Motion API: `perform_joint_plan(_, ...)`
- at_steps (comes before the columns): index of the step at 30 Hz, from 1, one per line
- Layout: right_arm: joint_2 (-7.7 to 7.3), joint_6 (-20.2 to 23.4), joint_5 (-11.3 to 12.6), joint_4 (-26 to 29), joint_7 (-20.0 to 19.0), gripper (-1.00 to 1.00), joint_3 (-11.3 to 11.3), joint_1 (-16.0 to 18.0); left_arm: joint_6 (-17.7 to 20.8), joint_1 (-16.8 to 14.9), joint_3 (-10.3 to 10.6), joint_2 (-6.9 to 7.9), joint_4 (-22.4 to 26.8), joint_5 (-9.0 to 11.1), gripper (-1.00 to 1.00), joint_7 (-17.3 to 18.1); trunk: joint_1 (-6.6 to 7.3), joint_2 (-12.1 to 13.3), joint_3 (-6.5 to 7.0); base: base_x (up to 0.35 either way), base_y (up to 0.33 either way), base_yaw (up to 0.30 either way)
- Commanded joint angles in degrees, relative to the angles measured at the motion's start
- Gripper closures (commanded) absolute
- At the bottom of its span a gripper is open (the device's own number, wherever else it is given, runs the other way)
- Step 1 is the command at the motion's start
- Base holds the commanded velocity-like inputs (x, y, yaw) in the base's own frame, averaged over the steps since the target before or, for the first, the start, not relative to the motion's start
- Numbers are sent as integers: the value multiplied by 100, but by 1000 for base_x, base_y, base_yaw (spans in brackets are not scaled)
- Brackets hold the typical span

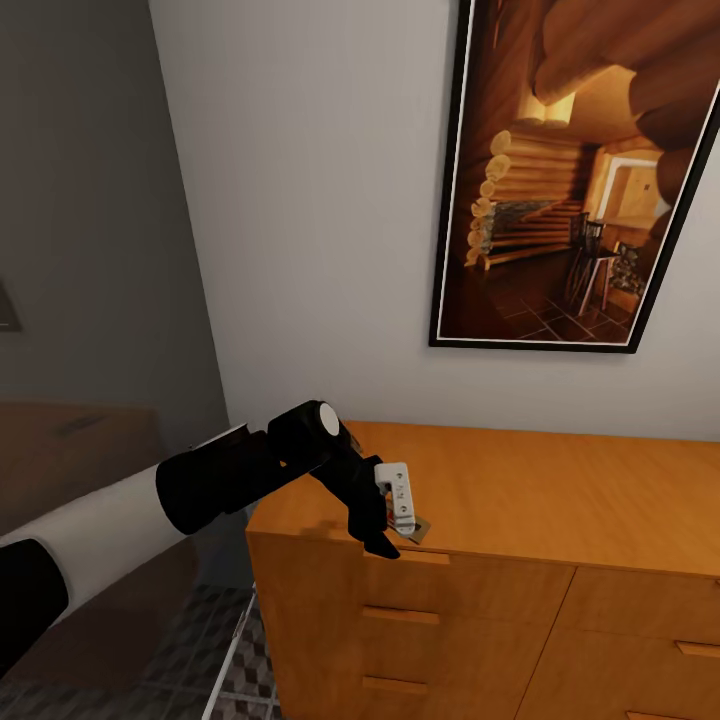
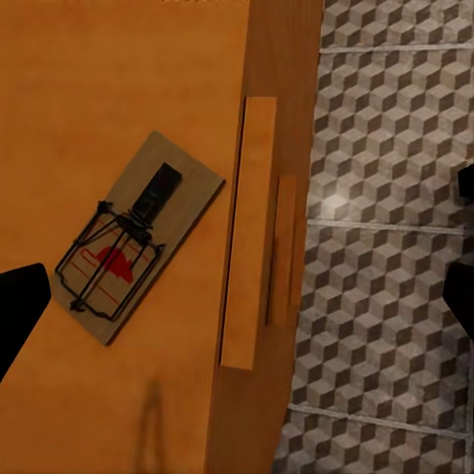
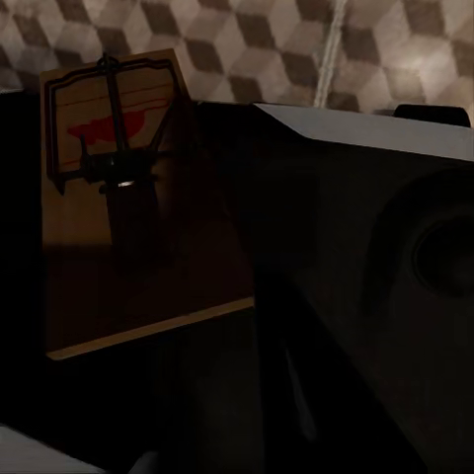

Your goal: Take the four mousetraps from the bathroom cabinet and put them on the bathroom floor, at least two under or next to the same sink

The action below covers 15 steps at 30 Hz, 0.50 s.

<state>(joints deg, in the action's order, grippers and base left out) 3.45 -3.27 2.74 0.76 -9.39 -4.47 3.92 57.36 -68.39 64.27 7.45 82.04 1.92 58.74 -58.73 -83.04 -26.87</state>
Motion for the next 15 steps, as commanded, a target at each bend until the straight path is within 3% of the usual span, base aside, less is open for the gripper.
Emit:
perform_joint_plan(1, -1, -14, 43, -6, 6, 100, -45, 4, 41, -7, 6, 2, 4, 19, -100, -3, 0, -3, -6, 0, 0, 0)
perform_joint_plan(10, -18, -34, 43, -6, 1, 100, -41, 1, 38, -7, 7, 2, -4, 19, -100, -3, 0, -3, -6, 0, 0, 0)
perform_joint_plan(15, -19, -287, 43, -1, 32, 100, -39, 1, 40, -7, 7, 2, -8, 19, -100, -3, 0, -3, -6, 0, 0, 0)
